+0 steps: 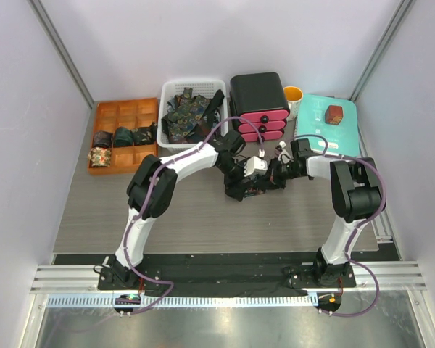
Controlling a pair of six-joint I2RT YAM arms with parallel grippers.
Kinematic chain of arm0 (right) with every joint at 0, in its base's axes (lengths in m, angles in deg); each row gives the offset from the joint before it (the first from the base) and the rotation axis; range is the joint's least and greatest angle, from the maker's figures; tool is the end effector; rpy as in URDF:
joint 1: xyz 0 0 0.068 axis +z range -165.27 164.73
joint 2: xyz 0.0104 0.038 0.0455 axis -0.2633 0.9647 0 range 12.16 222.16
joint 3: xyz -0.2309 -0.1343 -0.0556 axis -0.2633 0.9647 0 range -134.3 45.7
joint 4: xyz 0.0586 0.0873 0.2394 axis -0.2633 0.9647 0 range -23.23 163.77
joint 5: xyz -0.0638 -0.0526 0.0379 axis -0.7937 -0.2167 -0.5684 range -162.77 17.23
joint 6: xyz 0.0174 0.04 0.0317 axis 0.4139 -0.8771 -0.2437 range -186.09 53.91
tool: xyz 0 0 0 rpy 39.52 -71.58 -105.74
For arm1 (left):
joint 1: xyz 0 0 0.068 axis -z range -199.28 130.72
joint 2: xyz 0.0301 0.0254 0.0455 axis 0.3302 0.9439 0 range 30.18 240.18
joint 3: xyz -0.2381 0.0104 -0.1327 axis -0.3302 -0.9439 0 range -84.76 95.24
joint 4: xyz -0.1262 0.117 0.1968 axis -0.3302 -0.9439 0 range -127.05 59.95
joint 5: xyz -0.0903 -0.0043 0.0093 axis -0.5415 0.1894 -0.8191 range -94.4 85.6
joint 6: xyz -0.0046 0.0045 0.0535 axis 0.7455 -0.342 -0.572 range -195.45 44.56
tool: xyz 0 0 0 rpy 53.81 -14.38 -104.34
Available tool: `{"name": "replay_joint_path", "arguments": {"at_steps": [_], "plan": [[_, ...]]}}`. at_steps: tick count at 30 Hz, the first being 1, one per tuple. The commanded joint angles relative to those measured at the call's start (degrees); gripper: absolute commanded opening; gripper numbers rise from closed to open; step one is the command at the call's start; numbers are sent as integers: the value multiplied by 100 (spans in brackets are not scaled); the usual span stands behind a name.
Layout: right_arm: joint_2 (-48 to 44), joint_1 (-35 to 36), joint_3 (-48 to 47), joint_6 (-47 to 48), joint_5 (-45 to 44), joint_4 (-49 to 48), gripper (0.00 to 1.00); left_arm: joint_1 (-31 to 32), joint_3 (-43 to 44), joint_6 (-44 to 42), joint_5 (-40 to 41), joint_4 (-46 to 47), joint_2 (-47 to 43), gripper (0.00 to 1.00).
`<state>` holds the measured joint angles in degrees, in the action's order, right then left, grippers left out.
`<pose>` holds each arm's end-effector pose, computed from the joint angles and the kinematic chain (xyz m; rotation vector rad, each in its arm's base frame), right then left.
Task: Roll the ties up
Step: Roll the tie at the center of the board.
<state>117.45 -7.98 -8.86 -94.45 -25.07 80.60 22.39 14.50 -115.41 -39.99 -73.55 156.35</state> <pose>0.3273 0.0684 0.1280 0.2274 2.6865 1.3145 0.3268 -0.3186 0.1723 1.8674 1.9343 -0.8686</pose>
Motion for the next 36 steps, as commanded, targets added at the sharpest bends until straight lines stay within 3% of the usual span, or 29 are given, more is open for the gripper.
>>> {"name": "replay_joint_path", "arguments": {"at_steps": [1,3,13,20,24,27,29,30,31,32,33,36], "plan": [[438,-114,8,348,-1113,270,1,-203,-433,347,-150,648,-566,78],[527,-140,-19,384,-1140,331,1,-212,-741,471,-54,1288,-768,80],[984,-149,-344,507,-1272,551,1,-212,-1101,648,-8,2520,-760,87],[1116,-140,-485,647,-1229,753,1,-133,-1102,-133,-255,2566,-594,88],[1151,-140,-555,735,-1132,867,1,25,-1076,-651,-80,2470,-453,84],[1142,-149,-573,779,-1026,911,1,148,-944,-837,87,2154,-286,78],[1125,-140,-590,805,-947,929,1,192,-778,-864,210,1961,-146,68],[1116,-131,-599,814,-930,938,1,236,-690,-846,306,1655,-93,61],[1090,-131,-608,823,-886,955,2,254,-498,-733,403,1496,-40,45],[1020,-140,-617,875,-868,999,4,271,-400,-697,456,1111,39,39],[967,-140,-651,911,-868,1034,12,280,-234,-671,509,907,74,30],[625,-184,-713,946,-842,1192,30,271,-109,-433,702,186,101,20]]}}
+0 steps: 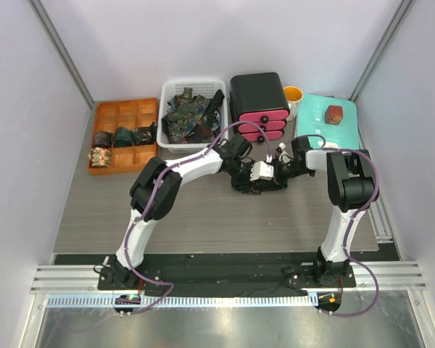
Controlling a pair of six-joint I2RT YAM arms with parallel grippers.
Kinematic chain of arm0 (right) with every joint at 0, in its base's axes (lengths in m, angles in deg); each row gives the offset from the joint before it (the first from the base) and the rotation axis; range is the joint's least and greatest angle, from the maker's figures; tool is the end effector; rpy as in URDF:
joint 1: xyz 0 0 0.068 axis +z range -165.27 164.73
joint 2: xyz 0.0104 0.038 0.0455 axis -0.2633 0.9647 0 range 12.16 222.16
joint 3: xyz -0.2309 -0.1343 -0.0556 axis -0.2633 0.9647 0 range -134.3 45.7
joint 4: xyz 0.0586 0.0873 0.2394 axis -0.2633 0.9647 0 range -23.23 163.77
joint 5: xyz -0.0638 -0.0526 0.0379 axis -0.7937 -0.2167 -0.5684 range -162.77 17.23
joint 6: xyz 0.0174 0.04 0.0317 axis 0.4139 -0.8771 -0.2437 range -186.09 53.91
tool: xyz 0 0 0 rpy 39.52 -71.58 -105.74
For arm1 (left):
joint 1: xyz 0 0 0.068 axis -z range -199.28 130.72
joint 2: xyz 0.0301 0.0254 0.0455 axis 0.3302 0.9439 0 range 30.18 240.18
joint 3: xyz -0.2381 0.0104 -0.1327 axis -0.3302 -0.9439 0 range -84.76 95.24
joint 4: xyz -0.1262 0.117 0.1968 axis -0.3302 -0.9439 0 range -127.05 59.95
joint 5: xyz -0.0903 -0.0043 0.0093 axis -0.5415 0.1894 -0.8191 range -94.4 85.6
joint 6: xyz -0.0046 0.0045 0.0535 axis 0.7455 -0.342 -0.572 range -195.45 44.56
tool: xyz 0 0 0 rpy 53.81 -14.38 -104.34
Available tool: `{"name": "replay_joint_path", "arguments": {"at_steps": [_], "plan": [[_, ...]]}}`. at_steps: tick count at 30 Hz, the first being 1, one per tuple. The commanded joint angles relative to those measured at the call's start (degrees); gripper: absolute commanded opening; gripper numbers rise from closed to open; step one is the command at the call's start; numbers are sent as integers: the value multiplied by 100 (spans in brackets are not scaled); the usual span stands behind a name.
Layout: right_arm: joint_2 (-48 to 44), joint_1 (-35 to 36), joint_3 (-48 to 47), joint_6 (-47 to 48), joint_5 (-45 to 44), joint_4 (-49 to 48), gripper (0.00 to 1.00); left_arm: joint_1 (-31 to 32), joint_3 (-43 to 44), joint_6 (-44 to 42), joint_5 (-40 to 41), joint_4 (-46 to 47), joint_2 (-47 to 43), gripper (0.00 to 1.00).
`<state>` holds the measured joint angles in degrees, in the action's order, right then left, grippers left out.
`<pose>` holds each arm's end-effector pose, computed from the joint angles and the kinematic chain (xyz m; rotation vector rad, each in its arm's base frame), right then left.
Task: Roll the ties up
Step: Roll the tie at the center of the board.
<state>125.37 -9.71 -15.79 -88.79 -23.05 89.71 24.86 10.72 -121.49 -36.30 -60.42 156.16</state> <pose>0.3444 0.0608 0.1074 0.2443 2.7918 1.3487 0.3223 -0.3390 0.1635 1.9313 1.6587 -0.7146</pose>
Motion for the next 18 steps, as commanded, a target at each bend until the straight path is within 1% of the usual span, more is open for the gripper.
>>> {"name": "replay_joint_path", "arguments": {"at_steps": [1,2,3,4,6,8,11,15,16,18], "plan": [[-272,-29,-20,380,-1025,316,33,33,234,279,368,-1251,103,18],[-508,-64,-3,380,-990,386,36,33,182,332,430,-1443,77,17],[-615,-116,23,380,-990,430,41,25,51,420,543,-1471,24,15],[-729,-143,50,389,-999,474,43,33,6,516,588,-1507,24,15],[-1036,-161,137,389,-1025,571,47,51,101,754,632,-1866,146,14],[-1169,-161,208,276,-973,458,48,86,242,999,711,-2191,269,14],[-1266,-100,453,-173,-806,28,49,95,514,1298,712,-2324,472,15],[-1161,138,612,-674,-630,-596,51,95,621,1449,694,-2228,577,17],[-1152,269,638,-857,-621,-859,52,95,621,1440,694,-2193,569,18],[-1134,392,683,-981,-568,-1080,53,95,516,1397,668,-2035,508,18]]}}
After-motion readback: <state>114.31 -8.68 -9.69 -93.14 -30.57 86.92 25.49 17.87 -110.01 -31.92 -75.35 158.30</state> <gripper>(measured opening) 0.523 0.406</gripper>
